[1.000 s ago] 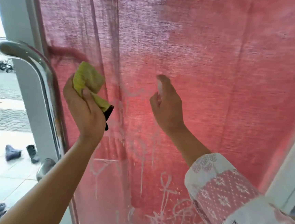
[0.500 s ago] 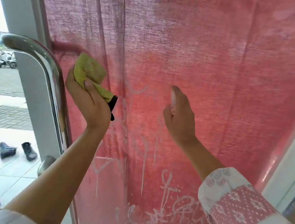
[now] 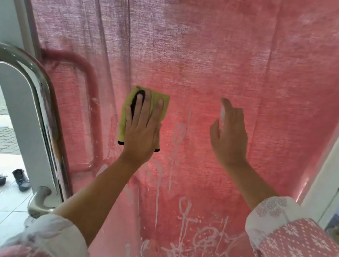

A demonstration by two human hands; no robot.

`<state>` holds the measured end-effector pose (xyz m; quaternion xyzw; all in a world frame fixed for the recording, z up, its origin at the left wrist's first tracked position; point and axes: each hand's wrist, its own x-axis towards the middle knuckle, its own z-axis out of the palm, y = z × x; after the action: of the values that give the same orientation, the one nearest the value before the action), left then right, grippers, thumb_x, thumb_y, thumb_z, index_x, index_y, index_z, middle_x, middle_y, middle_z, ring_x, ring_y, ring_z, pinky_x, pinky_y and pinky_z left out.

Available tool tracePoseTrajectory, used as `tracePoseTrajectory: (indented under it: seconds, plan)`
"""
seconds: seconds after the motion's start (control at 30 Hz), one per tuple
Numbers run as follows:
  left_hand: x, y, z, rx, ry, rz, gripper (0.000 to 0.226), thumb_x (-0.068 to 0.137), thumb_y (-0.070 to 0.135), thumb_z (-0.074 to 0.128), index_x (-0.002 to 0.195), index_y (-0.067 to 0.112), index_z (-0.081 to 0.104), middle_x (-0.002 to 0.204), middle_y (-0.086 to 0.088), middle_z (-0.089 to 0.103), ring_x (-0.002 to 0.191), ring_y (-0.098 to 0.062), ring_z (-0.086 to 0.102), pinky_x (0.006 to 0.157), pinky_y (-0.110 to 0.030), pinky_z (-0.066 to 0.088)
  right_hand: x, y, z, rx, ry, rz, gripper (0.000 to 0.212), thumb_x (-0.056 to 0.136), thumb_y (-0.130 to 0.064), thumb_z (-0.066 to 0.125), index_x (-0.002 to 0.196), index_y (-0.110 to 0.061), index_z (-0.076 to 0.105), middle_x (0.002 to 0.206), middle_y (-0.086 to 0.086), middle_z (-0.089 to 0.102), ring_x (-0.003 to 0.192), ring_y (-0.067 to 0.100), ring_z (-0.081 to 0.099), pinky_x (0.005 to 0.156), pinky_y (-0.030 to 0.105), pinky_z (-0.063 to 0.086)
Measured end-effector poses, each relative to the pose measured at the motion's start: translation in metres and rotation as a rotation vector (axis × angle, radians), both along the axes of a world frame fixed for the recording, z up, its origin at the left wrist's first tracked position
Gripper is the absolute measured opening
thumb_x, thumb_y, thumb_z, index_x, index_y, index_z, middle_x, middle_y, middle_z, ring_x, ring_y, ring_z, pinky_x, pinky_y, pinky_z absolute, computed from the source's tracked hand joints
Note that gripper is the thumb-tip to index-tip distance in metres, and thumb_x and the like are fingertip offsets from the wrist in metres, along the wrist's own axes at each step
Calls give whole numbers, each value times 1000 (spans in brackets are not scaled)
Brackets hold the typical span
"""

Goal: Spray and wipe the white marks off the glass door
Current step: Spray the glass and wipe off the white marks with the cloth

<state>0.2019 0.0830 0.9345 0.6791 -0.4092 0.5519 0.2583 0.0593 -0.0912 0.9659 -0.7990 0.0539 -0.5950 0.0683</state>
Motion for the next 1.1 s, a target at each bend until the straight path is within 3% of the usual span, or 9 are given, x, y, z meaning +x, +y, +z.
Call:
tracePoseTrajectory:
  seconds: [0.13, 0.3, 0.37, 0.5, 0.6, 0.77, 0.83, 0.93, 1.1]
  plan:
    - [4, 4, 31, -2, -37, 50, 51, 101, 19, 36, 150, 10, 25, 156, -21, 17, 146, -35, 9, 118, -51, 1, -1, -15, 4, 10, -46, -63, 55, 89, -1, 54, 136, -19, 34, 108, 13, 46, 75, 4, 32, 45, 23, 37]
    - [-14, -29, 49, -223, 91, 88, 51, 101, 16, 42, 149, 5, 26, 155, -26, 18, 144, -41, 10, 117, -56, 1, 3, -26, 0, -58, -18, -94, 53, 88, 0, 54, 136, -17, 37, 117, 16, 43, 76, 17, 46, 44, 23, 41]
    - [-16, -33, 35, -113, 14, 85, 53, 100, 13, 47, 149, 8, 28, 155, -23, 20, 145, -39, 10, 118, -55, 3, 4, -28, -4, -70, -25, -87, 53, 89, -1, 53, 136, -18, 36, 118, 13, 37, 75, 16, 45, 44, 24, 43]
    - [-7, -21, 9, 288, -266, 19, 60, 93, 6, 58, 147, 13, 35, 155, -12, 25, 145, -29, 18, 119, -50, 8, 8, -28, -11, -85, -75, -83, 51, 88, 1, 56, 133, -15, 38, 117, 7, 30, 83, 21, 50, 56, 21, 41]
    - [0, -11, 29, 352, -329, 23, 65, 90, 3, 60, 148, 12, 33, 156, -12, 24, 146, -29, 18, 118, -52, 12, 9, -29, -15, -87, -74, -73, 50, 89, 0, 55, 134, -16, 38, 118, 6, 30, 82, 21, 51, 57, 20, 42]
    - [-15, -42, 93, -185, -36, 93, 49, 100, 12, 45, 147, 6, 32, 153, -24, 26, 143, -40, 19, 117, -53, 5, 10, -31, -14, -99, -77, -51, 53, 89, 1, 55, 135, -18, 36, 119, 6, 30, 83, 20, 51, 58, 19, 43]
    - [-21, -55, 95, -238, -12, 106, 48, 101, 13, 44, 147, 6, 33, 153, -24, 27, 143, -41, 21, 117, -54, 6, 10, -32, -15, -116, -73, -39, 54, 89, 2, 55, 135, -18, 36, 120, 6, 30, 82, 19, 51, 58, 19, 44]
    - [-18, -60, 61, -67, -129, 66, 56, 95, 3, 52, 147, 8, 34, 154, -21, 26, 144, -37, 18, 118, -54, 7, 9, -35, -17, -130, -58, -38, 54, 89, 2, 55, 135, -18, 35, 120, 7, 30, 79, 20, 51, 58, 19, 42]
    - [-15, -39, -21, 471, -385, 2, 74, 83, -7, 51, 150, 17, 28, 157, -6, 21, 146, -25, 18, 120, -44, 6, 7, -40, -19, -146, -22, -20, 54, 89, 1, 55, 136, -19, 34, 122, 7, 29, 77, 19, 49, 56, 20, 39]
